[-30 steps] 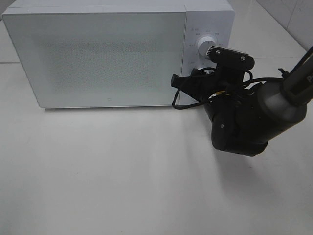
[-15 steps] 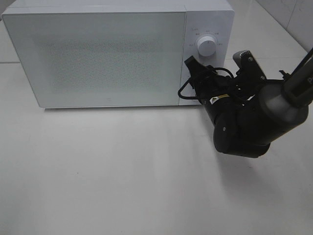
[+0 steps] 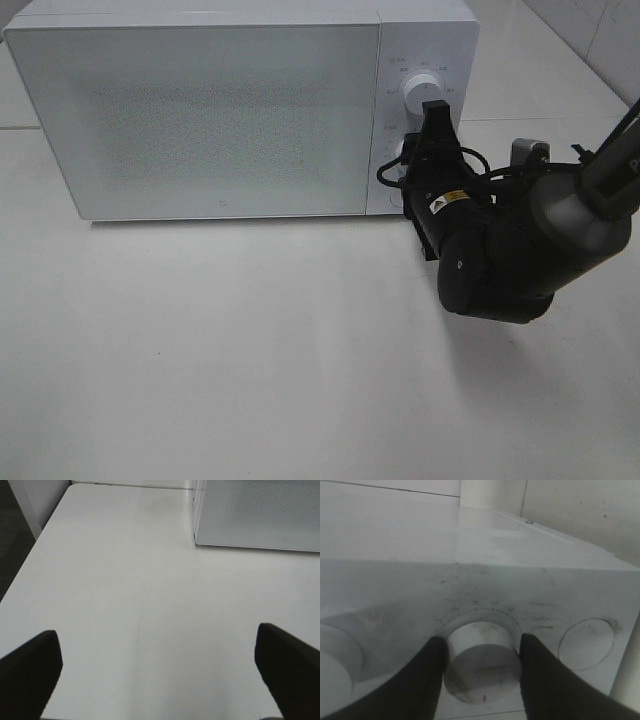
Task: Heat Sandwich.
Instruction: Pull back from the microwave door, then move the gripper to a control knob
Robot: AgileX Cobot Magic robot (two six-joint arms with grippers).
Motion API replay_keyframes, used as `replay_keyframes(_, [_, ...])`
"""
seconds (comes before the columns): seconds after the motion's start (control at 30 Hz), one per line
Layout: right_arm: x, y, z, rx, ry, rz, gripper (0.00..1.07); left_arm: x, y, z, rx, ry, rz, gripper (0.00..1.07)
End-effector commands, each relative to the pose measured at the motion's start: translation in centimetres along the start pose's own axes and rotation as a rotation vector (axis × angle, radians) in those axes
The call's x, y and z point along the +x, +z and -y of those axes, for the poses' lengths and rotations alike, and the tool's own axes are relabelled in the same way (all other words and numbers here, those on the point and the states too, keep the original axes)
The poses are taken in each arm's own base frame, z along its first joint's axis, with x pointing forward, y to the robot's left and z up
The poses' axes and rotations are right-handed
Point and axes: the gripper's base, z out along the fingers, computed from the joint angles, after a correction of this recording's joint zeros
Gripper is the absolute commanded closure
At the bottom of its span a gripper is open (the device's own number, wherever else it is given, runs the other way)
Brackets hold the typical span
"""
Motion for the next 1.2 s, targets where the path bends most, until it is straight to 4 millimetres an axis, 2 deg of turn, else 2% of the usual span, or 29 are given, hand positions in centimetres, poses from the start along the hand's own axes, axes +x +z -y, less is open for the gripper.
replay_keyframes(0.03, [1.33,0.21,-1.75,-0.105,0.126,-0.105,1.0,0.11,-0.26,0.04,0.004,0.001,0.029,0.07])
replay_keyframes(0.43, [1.33,0.21,-1.75,-0.101,0.204,-0.109,0.99,0.11,-0.26,0.04,0.004,0.001,0.029,0.07])
replay_keyframes(0.87, [1.33,0.21,-1.74,-0.102,0.164,-0.107,0.92,0.11,-0.26,0.04,0.004,0.001,0.029,0.07])
replay_keyframes(1.0, [1.23,0.23,-1.71,-0.1,0.146,-0.095,0.85,0.11,-0.26,0.04,0.004,0.001,0.029,0.07])
replay_keyframes(1.1, [1.11,0.24,-1.68,-0.098,0.126,-0.081,0.72,0.11,-0.26,0.04,0.004,0.001,0.029,0.07])
replay_keyframes(1.17, [1.08,0.24,-1.68,-0.099,0.126,-0.077,0.69,0.11,-0.26,0.04,0.004,0.001,0.029,0.07])
replay_keyframes(1.2, [0.96,0.25,-1.64,-0.095,0.125,-0.063,0.61,0.11,-0.26,0.04,0.004,0.001,0.029,0.07])
